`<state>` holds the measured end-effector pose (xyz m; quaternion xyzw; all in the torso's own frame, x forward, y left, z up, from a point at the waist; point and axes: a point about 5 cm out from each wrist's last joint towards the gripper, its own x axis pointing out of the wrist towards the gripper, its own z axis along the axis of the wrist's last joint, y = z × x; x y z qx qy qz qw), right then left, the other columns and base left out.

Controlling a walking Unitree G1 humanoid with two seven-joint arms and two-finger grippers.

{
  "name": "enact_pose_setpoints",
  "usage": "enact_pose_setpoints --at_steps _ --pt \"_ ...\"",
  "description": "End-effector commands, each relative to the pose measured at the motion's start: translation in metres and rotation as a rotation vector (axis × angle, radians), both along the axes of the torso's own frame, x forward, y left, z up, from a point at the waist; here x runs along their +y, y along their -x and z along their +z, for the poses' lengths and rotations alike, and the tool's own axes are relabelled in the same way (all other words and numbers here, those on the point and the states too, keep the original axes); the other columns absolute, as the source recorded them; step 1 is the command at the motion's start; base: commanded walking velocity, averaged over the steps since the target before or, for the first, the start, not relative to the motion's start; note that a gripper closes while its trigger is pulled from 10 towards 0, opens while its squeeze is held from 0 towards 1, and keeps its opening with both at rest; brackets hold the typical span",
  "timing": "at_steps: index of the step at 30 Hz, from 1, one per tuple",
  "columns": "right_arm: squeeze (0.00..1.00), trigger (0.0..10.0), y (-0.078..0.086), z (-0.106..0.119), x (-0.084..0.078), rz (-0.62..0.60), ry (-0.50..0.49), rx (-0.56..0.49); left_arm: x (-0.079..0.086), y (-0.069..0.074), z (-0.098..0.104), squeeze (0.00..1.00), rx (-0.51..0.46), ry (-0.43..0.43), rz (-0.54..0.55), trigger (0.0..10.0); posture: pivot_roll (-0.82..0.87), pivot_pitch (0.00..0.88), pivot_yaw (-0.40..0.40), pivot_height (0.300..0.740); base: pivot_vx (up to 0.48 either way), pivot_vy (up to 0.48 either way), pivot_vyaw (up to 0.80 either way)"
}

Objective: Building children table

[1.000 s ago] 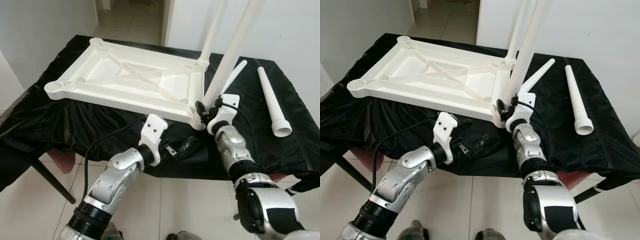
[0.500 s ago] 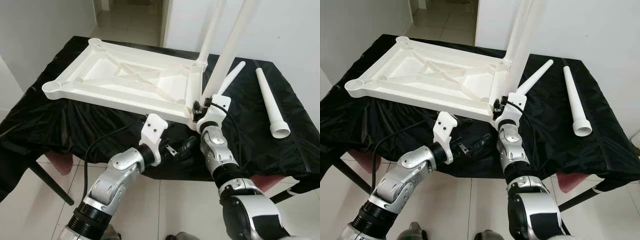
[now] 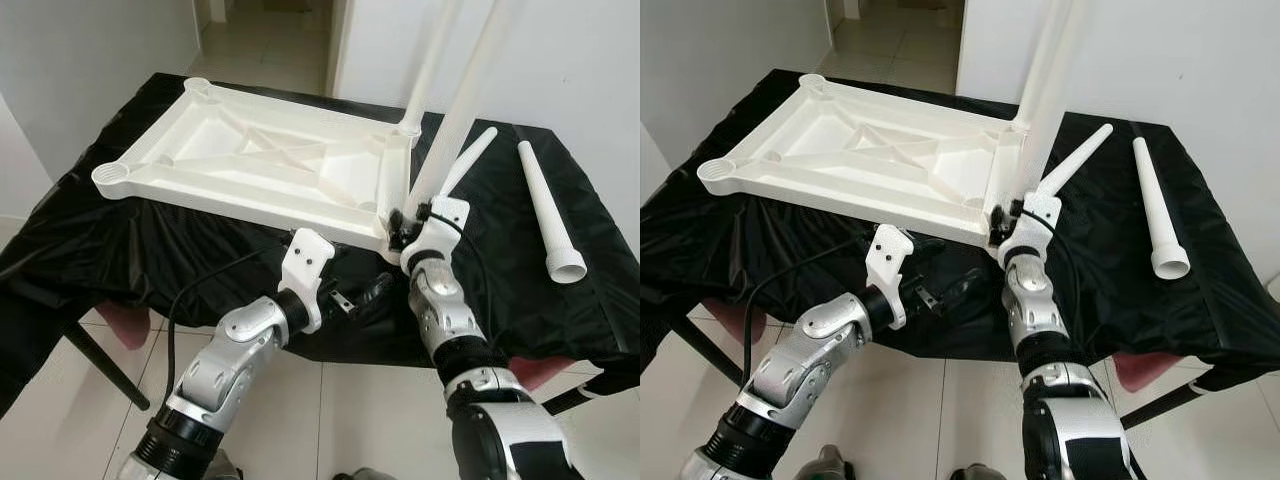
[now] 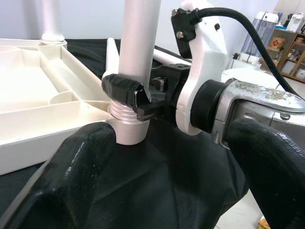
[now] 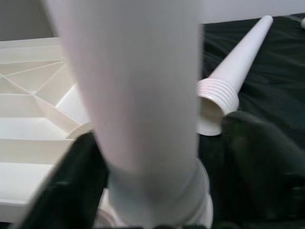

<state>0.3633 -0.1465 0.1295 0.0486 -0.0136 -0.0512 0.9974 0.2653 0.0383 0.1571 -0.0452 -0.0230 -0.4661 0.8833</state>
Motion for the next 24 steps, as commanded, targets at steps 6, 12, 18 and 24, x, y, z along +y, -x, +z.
enact_pose_setpoints --at_steps 6,12,18,24 --pt "0.00 10.0 0.001 0.000 -0.015 0.048 -0.004 0.005 -0.002 -0.001 0.000 0.00 0.011 0.007 -0.035 10.0 0.05 0.002 -0.081 0.740 0.000 0.000 0.00" --pt "0.00 10.0 -0.001 0.005 -0.029 0.195 0.016 -0.017 -0.002 0.000 0.000 0.00 0.012 0.009 -0.040 10.0 0.05 0.006 -0.077 0.740 0.000 0.000 0.00" --pt "0.00 10.0 0.000 0.004 -0.036 0.415 0.128 -0.008 -0.003 0.002 -0.001 0.00 0.017 0.008 -0.051 10.0 0.05 0.010 -0.072 0.740 0.000 0.000 0.00" --pt "0.00 10.0 -0.002 0.009 -0.052 0.490 0.212 0.006 -0.001 0.002 0.001 0.00 0.015 0.005 -0.049 10.0 0.06 0.027 -0.068 0.740 0.000 0.000 0.00"
